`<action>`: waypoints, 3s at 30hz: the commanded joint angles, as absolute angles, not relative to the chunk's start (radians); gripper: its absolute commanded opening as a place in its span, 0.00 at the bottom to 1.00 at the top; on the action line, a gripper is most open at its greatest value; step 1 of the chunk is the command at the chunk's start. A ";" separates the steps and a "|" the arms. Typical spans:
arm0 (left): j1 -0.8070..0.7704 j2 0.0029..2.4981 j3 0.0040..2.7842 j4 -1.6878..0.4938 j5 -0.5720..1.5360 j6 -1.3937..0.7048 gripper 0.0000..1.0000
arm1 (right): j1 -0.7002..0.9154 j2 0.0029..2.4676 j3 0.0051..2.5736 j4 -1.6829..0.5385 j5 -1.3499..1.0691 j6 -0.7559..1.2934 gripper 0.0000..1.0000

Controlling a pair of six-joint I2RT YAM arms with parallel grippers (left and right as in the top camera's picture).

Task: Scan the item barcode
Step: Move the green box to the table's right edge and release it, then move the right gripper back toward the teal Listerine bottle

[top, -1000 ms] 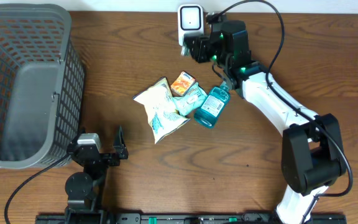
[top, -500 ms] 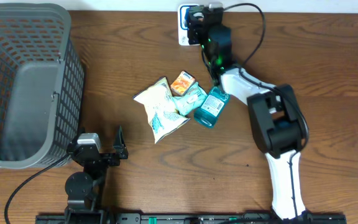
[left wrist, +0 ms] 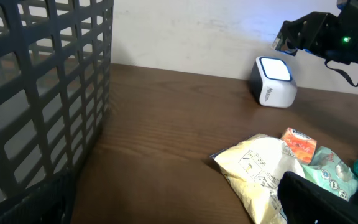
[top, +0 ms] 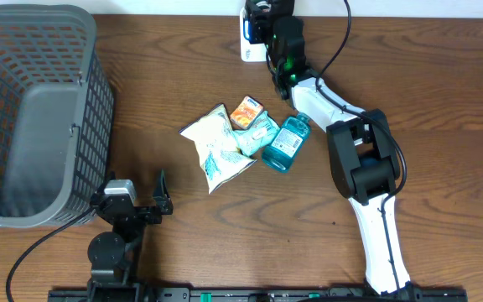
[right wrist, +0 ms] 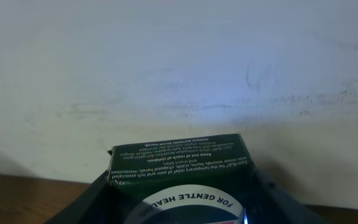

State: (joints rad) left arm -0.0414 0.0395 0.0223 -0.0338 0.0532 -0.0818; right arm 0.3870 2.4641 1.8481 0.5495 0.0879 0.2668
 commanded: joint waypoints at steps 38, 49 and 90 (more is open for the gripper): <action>-0.044 0.037 0.004 -0.066 0.052 -0.087 0.98 | -0.601 2.194 1.835 -0.707 0.216 0.269 0.35; -0.044 0.037 0.004 -0.066 0.052 -0.087 0.98 | -0.671 2.296 1.834 -0.754 0.202 0.268 0.56; -0.044 0.037 0.004 -0.066 0.052 -0.087 0.98 | 0.515 2.175 1.834 -1.134 0.143 0.773 0.84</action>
